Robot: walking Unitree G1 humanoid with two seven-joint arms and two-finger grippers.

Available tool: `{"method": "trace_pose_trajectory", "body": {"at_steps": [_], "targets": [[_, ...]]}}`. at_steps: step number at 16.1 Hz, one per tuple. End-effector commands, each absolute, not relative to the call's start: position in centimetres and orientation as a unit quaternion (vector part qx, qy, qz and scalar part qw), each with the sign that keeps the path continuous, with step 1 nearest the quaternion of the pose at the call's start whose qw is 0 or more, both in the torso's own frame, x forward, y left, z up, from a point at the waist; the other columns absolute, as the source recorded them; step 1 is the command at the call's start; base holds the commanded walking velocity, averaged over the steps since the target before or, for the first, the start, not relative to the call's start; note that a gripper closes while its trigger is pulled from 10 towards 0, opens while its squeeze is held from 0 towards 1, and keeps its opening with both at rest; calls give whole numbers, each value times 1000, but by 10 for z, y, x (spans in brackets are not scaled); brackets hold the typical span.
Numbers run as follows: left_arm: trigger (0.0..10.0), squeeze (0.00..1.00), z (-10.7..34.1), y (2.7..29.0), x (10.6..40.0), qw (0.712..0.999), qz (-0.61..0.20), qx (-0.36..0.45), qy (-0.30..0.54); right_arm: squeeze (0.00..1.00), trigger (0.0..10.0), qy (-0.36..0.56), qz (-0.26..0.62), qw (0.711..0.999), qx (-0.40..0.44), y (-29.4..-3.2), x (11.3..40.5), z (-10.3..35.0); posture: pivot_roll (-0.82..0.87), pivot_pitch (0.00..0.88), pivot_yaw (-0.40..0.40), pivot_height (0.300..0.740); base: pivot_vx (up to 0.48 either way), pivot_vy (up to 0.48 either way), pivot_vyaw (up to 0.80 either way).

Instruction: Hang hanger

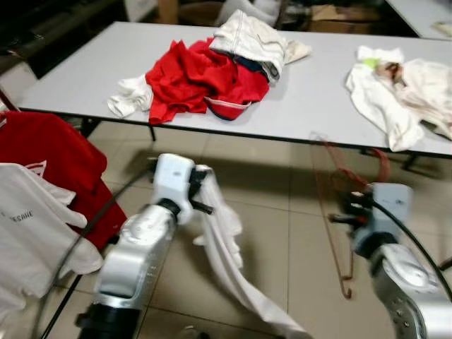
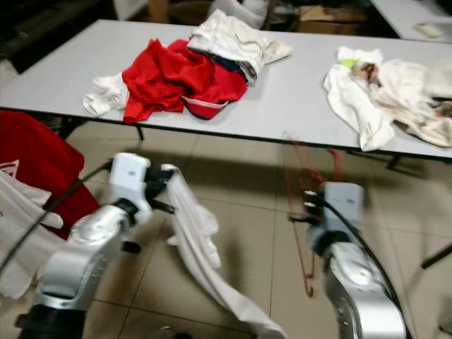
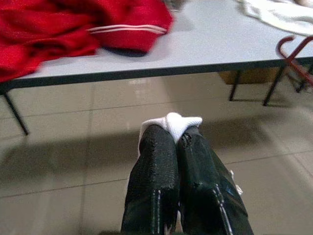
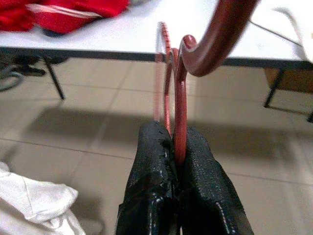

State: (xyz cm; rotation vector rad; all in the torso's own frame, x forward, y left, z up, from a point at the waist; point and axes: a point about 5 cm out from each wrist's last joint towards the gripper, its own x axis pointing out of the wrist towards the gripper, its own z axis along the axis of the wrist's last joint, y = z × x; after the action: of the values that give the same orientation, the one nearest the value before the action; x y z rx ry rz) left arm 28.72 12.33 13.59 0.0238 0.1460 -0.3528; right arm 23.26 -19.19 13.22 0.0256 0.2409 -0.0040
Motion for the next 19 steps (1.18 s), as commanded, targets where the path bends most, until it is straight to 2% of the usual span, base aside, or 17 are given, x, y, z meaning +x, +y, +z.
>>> {"method": "trace_pose_trajectory", "body": {"at_steps": [1,3,9,19], "targets": [[10000,0,142,123,288,984,-168,4,61,0,10000,110,-1,994,13,-193,234,137,-145,69,39,740,0,0,-725],[10000,0,143,124,288,985,-163,0,58,0,10000,106,4,994,17,-191,235,138,-143,66,33,740,0,0,-800],[10000,0,150,127,292,985,-162,-25,45,0,10000,96,14,995,22,-187,239,139,-143,57,41,740,0,0,-75],[10000,0,152,133,293,986,-161,-22,43,0,10000,97,29,995,14,-182,240,137,-136,44,48,740,279,0,0]]}}
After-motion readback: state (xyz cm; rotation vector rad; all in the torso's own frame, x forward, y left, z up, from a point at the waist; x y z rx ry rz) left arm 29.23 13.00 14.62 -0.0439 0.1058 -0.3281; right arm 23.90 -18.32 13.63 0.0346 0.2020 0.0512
